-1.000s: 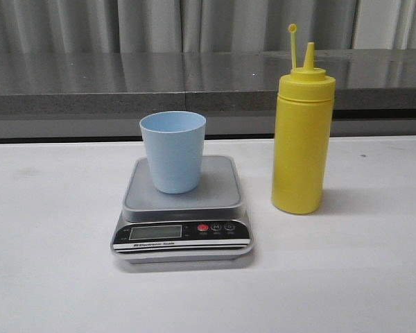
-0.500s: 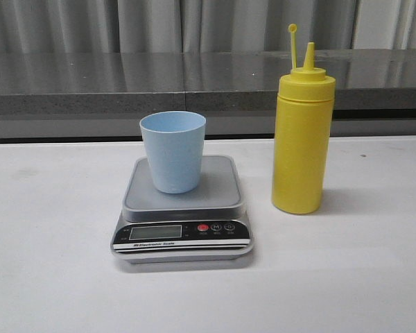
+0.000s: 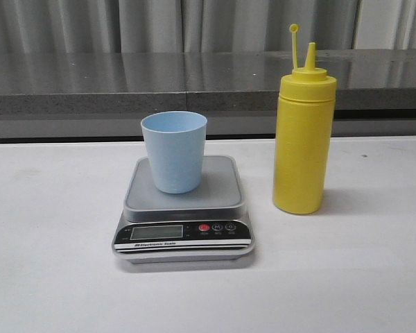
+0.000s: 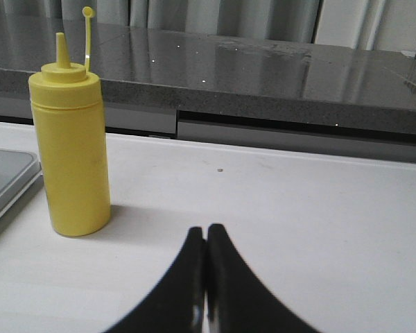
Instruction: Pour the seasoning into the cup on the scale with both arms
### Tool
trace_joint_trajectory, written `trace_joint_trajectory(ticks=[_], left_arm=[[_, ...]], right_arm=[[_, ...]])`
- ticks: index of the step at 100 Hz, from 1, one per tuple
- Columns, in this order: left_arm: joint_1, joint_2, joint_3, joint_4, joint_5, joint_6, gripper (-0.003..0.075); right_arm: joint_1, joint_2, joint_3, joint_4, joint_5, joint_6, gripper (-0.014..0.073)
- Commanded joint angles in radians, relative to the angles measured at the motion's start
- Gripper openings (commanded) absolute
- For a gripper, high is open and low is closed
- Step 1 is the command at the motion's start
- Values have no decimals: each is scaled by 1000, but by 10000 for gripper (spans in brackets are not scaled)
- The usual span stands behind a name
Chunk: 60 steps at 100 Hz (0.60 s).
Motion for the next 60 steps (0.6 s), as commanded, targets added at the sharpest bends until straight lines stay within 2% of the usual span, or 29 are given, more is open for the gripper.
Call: trace_joint_trajectory(ticks=[1, 32, 60], left_arm=[[16, -49, 12, 6, -81, -7, -18], [155, -283, 184, 6, -81, -7, -18], [173, -317, 255, 12, -100, -7, -18]], right_arm=[[-8, -16, 0, 0, -84, -11, -120], [-8, -16, 0, 0, -84, -11, -120], [-8, -16, 0, 0, -83, -11, -120]])
